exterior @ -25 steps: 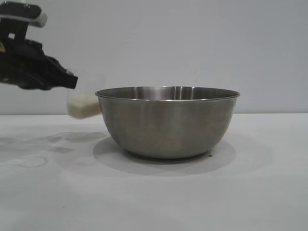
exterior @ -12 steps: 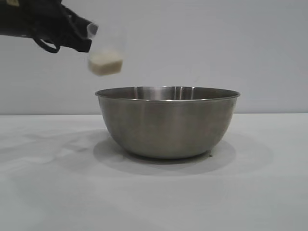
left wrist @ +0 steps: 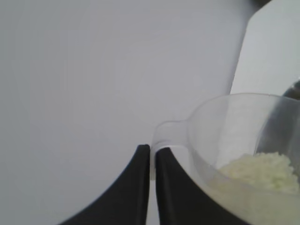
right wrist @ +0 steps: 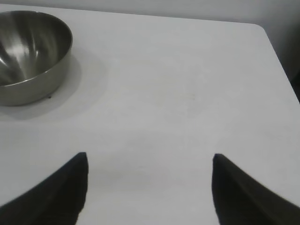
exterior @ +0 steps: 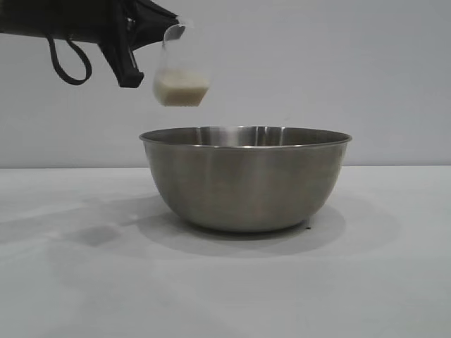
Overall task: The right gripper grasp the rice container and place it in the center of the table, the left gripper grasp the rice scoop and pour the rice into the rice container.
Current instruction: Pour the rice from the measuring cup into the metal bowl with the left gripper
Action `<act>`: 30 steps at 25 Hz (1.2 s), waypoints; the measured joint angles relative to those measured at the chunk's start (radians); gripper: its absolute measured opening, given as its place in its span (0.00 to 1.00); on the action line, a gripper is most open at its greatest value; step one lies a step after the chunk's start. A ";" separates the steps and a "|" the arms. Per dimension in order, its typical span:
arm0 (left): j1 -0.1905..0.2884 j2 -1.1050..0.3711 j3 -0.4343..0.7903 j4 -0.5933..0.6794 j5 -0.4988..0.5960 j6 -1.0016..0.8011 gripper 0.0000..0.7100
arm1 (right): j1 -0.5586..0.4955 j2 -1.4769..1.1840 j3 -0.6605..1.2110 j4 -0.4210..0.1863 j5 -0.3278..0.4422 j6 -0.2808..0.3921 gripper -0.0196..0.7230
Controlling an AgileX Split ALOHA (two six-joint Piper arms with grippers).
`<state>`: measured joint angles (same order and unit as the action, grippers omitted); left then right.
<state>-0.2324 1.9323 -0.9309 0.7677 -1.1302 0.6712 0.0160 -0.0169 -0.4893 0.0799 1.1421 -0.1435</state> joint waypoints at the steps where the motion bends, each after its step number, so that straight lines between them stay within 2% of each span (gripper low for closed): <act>1: -0.006 0.000 0.000 0.006 0.000 0.034 0.00 | 0.000 0.000 0.000 0.000 0.000 0.000 0.66; 7: -0.045 0.000 -0.002 0.049 0.000 0.295 0.00 | 0.000 0.000 0.000 -0.002 0.000 0.000 0.66; 14: -0.045 0.000 -0.002 0.097 -0.002 0.585 0.00 | 0.000 0.000 0.000 -0.002 0.000 0.000 0.66; 20: -0.047 0.000 -0.002 0.157 -0.002 0.735 0.00 | 0.000 0.000 0.000 -0.002 0.000 0.000 0.66; 30: -0.091 0.000 -0.006 0.163 -0.007 1.084 0.00 | 0.000 0.000 0.000 -0.002 0.000 0.000 0.66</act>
<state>-0.3239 1.9323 -0.9366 0.9308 -1.1370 1.7553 0.0160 -0.0169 -0.4893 0.0782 1.1421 -0.1435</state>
